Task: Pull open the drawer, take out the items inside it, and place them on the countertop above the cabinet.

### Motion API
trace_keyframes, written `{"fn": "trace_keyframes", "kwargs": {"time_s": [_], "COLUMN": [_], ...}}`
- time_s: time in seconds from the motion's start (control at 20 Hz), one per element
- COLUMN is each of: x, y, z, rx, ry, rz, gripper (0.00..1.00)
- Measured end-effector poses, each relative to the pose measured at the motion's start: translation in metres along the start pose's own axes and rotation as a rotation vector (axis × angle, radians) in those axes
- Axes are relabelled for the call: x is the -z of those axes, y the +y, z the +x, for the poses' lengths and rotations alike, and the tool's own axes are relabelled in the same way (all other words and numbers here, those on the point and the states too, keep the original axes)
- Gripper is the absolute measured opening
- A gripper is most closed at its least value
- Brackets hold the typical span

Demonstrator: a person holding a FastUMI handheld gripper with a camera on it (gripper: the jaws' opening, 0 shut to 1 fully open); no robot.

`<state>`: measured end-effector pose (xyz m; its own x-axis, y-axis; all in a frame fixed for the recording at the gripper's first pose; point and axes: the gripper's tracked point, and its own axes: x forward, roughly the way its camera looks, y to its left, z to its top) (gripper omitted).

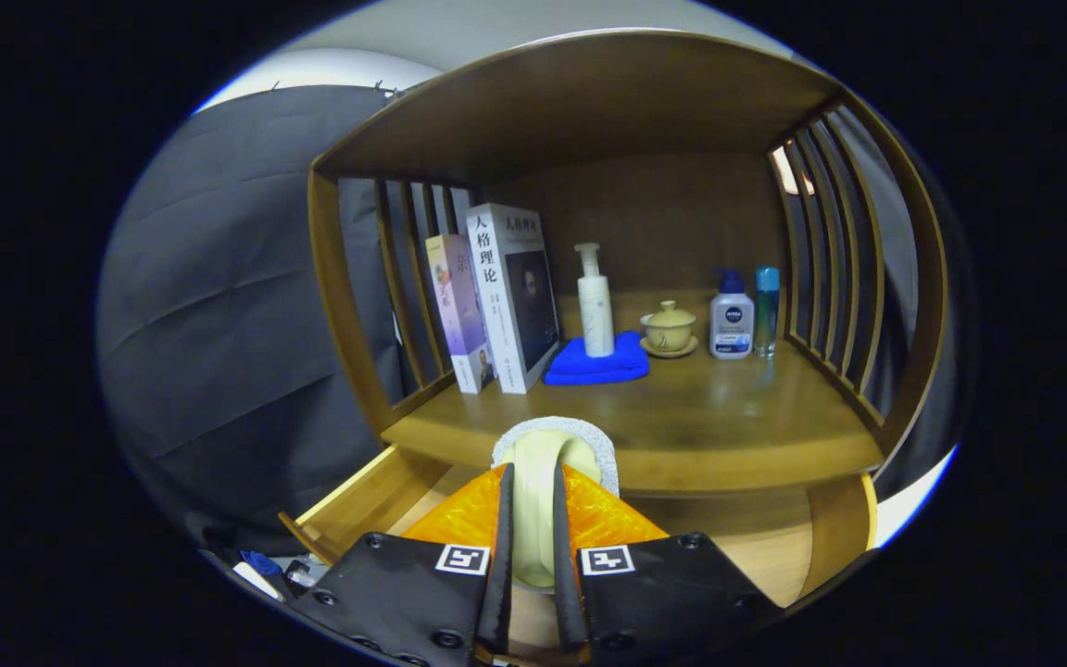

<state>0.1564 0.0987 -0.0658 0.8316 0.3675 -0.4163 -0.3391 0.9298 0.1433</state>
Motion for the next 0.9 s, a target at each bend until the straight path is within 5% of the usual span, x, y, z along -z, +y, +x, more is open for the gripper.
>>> {"fn": "trace_keyframes", "kwargs": {"time_s": [0.3,0.9], "x": [-0.035,-0.037], "y": [-0.020,-0.059], "z": [0.034,0.111], "rx": [0.052,0.133], "ry": [-0.032,0.025], "rz": [0.062,0.218], "gripper": [0.22,0.22]}}
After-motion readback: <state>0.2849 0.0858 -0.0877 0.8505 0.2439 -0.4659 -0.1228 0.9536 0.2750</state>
